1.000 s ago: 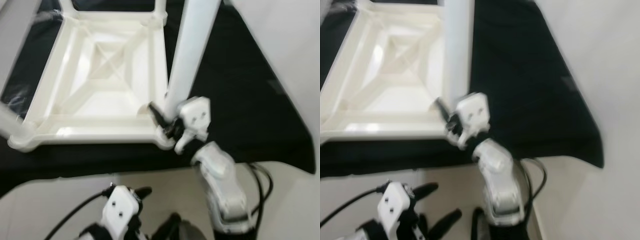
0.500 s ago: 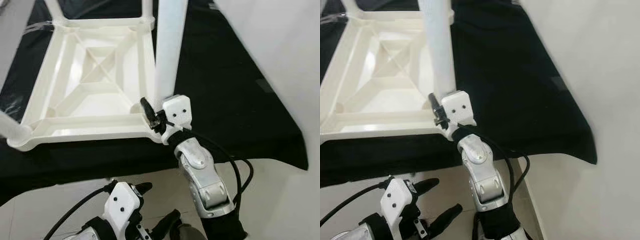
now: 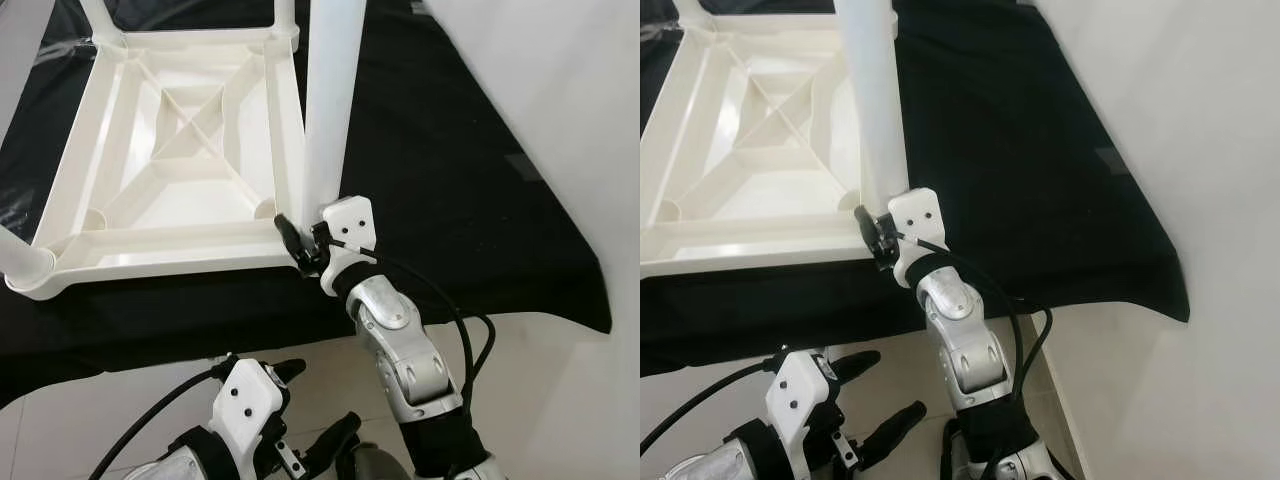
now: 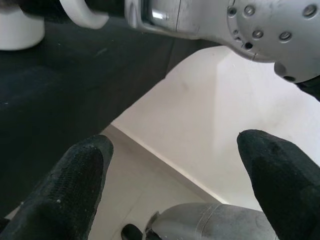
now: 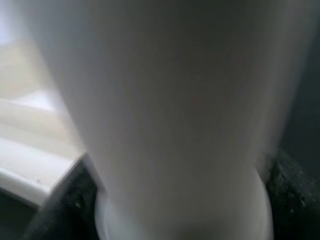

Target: Building children table

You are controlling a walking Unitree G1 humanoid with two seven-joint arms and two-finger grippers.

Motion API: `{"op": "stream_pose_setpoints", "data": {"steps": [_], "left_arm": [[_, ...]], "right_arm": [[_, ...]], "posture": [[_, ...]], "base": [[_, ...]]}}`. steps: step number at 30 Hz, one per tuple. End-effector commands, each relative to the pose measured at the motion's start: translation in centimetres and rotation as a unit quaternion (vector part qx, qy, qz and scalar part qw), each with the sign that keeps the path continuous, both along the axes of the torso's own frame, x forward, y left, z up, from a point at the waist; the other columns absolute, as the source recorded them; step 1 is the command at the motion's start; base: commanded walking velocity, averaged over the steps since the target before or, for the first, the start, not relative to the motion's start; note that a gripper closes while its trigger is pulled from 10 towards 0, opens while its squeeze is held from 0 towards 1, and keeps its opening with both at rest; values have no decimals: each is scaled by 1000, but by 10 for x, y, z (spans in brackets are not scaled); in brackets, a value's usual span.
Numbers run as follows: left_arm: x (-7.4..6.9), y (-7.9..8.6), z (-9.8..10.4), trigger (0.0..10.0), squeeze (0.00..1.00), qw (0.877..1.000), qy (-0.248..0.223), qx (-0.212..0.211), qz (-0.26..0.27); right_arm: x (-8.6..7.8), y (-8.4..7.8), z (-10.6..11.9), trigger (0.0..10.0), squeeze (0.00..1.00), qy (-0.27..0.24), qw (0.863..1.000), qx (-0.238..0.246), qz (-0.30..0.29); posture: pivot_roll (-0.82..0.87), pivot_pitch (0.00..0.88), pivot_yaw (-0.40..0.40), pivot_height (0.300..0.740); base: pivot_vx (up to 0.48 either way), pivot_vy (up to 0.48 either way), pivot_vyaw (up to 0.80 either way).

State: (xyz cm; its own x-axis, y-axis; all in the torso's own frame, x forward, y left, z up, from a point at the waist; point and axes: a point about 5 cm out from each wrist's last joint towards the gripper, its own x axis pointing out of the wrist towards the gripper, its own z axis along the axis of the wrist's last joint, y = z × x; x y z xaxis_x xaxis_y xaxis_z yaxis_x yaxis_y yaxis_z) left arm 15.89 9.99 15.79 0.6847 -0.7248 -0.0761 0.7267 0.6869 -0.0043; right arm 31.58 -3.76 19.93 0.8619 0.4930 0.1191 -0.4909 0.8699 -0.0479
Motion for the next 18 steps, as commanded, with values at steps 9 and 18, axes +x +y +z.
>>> {"op": "stream_pose_setpoints", "data": {"steps": [9, 18], "left_arm": [[0, -1, -6, 10000, 0, 1000, 10, -2, 0], [0, -1, -6, 10000, 0, 1000, 9, -3, 1]], "right_arm": [[11, 9, 34, 10000, 0, -45, 990, 19, 131], [24, -1, 46, 10000, 0, -63, 974, -20, 216]], "posture": [[55, 330, -73, 740], [57, 333, -76, 740]], "base": [[0, 0, 0], [0, 0, 0]]}}
